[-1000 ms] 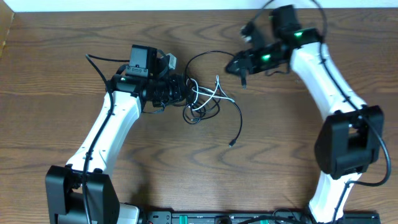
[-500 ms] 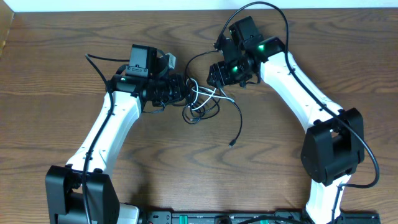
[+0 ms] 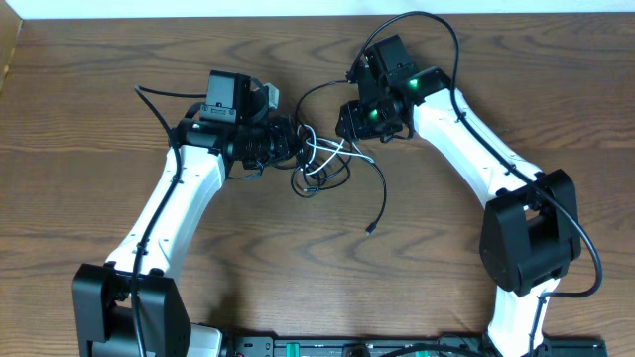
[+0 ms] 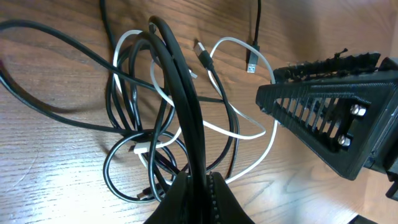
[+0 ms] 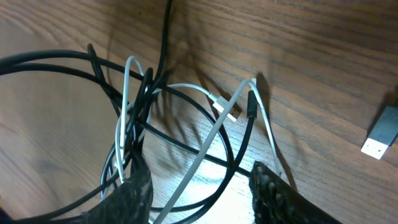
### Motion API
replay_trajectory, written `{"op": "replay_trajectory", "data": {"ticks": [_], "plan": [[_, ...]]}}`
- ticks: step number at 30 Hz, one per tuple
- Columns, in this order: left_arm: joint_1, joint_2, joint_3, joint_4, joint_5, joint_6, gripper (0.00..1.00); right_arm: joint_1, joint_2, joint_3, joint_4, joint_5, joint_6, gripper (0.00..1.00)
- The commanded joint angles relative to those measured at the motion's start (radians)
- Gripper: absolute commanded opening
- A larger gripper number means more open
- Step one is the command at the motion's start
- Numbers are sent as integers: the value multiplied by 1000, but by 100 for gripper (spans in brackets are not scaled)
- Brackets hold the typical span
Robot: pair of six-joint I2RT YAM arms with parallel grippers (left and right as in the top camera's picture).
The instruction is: Untangle cables
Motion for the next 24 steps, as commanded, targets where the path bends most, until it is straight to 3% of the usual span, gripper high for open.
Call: {"op": "replay_trajectory", "data": {"ticks": [1, 8, 15, 24], "plan": [[2, -6, -7, 4, -13, -12, 7, 19, 29, -7, 2, -3, 24, 45], [2, -6, -7, 4, -13, -12, 7, 43, 36, -7, 18, -4, 24, 33], [2, -6, -7, 4, -13, -12, 7, 28, 35, -4, -1, -3, 23, 1], [2, -6, -7, 4, -25, -11, 8, -77, -76, 15, -75, -3, -37, 1]]}}
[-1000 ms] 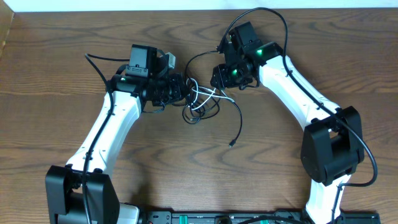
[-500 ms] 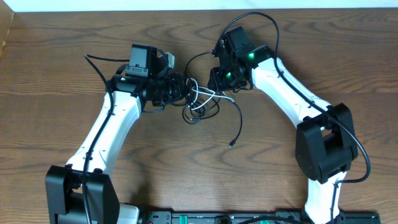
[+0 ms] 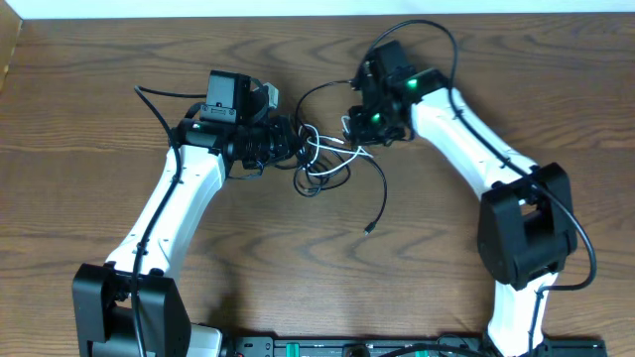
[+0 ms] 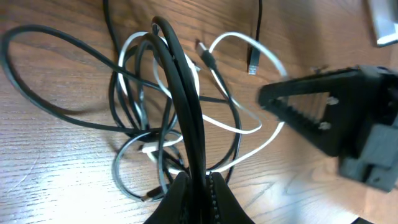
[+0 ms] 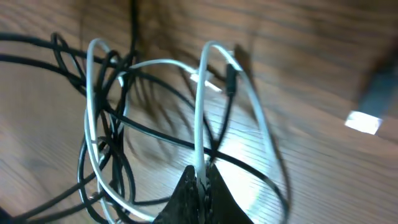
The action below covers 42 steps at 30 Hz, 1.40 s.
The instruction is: Untangle cables
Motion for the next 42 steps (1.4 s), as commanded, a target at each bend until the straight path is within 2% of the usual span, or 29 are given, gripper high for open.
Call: {"op": "replay_trajectory", "data": {"ticks": [1, 11, 17, 18, 21, 22, 25, 33, 37, 42], "plan": [[2, -6, -7, 2, -24, -8, 7, -59, -121, 18, -27, -2, -50, 1], [2, -6, -7, 13, -40, -8, 7, -205, -332, 18, -110, 17, -64, 1], [2, -6, -7, 13, -51, -9, 8, -277, -383, 18, -187, 233, -2, 1], [2, -6, -7, 13, -51, -9, 8, -276, -381, 18, -189, 219, -3, 1], [2, -6, -7, 14, -51, -34, 8, -251, -369, 18, -169, 101, -29, 11], [2, -6, -7, 17, -51, -44, 7, -223, -358, 17, -148, 35, -63, 23], [2, -6, -7, 21, -51, -47, 7, -156, -332, 18, -122, 5, -72, 36], [2, -6, -7, 20, -51, -47, 7, -5, -226, 17, -74, 3, -233, 51], [2, -6, -7, 20, -51, -47, 7, 45, -179, 17, -39, -41, -360, 59], [2, -6, -7, 21, -51, -48, 7, 95, -121, 18, 2, -85, -517, 60]]}}
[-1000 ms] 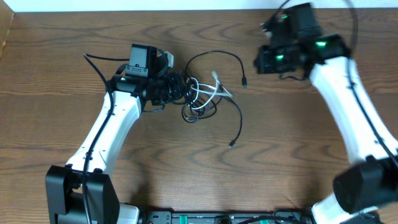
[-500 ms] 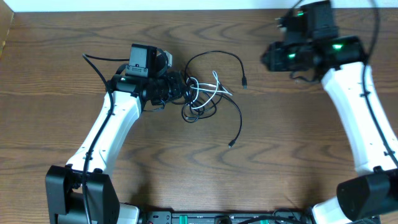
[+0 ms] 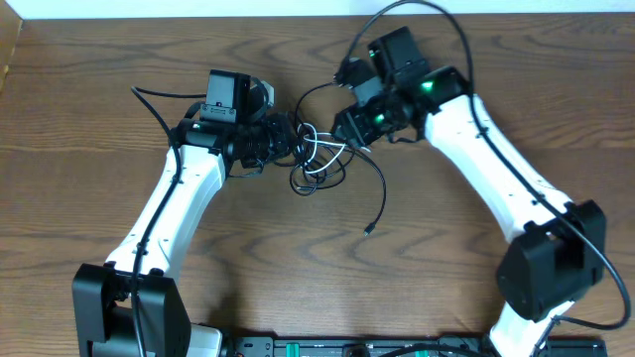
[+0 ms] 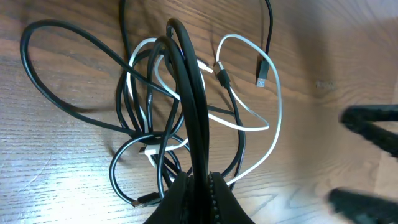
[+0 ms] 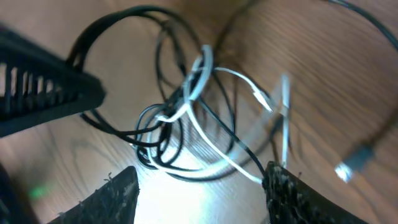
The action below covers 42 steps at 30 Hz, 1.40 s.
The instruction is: Untangle cables
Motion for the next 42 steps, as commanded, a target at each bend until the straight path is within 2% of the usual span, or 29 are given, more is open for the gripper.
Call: {"op": "replay_trajectory", "data": {"ticks": [1, 8, 20, 30, 38, 42], "plan": [[2, -6, -7, 5, -6, -4, 7, 37, 46, 8, 17, -46, -159, 60], [2, -6, -7, 5, -6, -5, 7, 69, 141, 8, 85, -51, -137, 55], [2, -6, -7, 9, -2, -8, 7, 72, 228, 8, 220, -46, 211, 37], [2, -6, -7, 8, -2, -8, 7, 65, 275, 8, 172, 7, 340, 24], [2, -6, -7, 10, -6, -8, 7, 46, 275, 8, 135, 114, 421, 1], [2, -6, -7, 13, -17, -8, 7, 30, 275, 8, 79, 209, 425, 1]]}}
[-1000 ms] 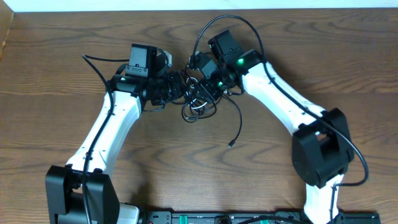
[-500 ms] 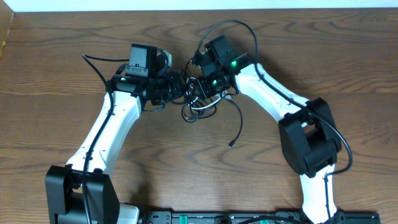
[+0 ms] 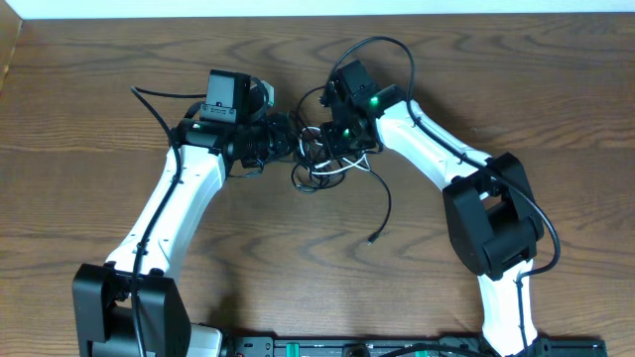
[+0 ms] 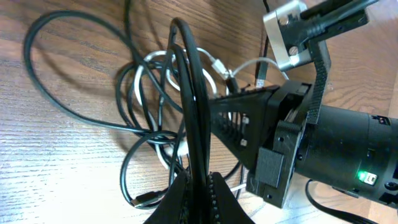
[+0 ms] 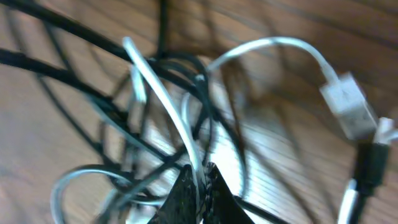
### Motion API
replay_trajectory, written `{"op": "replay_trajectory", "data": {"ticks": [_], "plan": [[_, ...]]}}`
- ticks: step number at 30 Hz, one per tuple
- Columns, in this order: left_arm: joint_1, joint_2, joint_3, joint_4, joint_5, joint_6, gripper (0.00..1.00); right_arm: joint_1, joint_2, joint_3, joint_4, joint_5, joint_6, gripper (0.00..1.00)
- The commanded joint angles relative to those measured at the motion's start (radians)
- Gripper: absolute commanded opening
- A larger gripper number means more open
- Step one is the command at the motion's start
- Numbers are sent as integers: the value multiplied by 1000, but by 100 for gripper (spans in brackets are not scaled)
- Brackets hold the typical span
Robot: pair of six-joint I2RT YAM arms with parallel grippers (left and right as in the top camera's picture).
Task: Untangle cables
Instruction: 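Pull the white cable far right with the right gripper and release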
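Observation:
A knot of black and white cables [image 3: 319,164] lies on the wooden table at centre back. My left gripper [image 4: 199,186] is shut on a thick black cable [image 4: 189,93] that arches up over the knot. My right gripper [image 5: 200,180] is shut on a white cable [image 5: 161,99] in the tangle, close against the left gripper [image 3: 288,141] in the overhead view. A white plug [image 5: 350,112] lies at the right of the right wrist view. One black cable end [image 3: 373,236] trails toward the front.
A black cable loop [image 3: 382,50] rises behind the right arm [image 3: 427,139]. Another black lead [image 3: 149,99] runs off behind the left arm. The table's back edge [image 3: 298,14] is near.
My right gripper was open above the right side of the knot; now it is down in the knot and shut on a white cable. The left gripper still holds the black cable.
The left gripper held the thick black cable throughout. The right gripper stood open over the knot, then was shut on a white cable, then was open and farther off, and now is shut on a white cable again, closer to the left gripper.

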Motion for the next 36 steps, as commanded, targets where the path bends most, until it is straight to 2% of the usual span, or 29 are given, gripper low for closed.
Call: {"op": "replay_trajectory", "data": {"ticks": [1, 6, 14, 19, 24, 28, 31, 36], "plan": [[2, -6, -7, 8, -26, -5, 7, -26, 0, 8, -47, 152, 32, 1], [2, -4, -7, -6, -68, -5, 7, -79, -1, 9, -155, 374, 31, 1], [2, -3, -7, -26, -119, -5, 8, -196, -34, 87, -348, 599, 19, 1], [2, -3, -7, -27, -127, -5, 8, -277, -71, 173, -424, 659, 16, 1], [2, -3, -7, -53, -158, -5, 7, -365, -127, 293, -452, 560, -43, 1], [2, -3, -7, -65, -172, -5, 8, -447, -179, 421, -462, 275, -149, 1], [2, -3, -7, -65, -172, -5, 7, -511, -230, 496, -461, 92, -176, 1], [2, -3, -7, -64, -171, -5, 7, -541, -284, 506, -462, 83, -185, 1]]}}
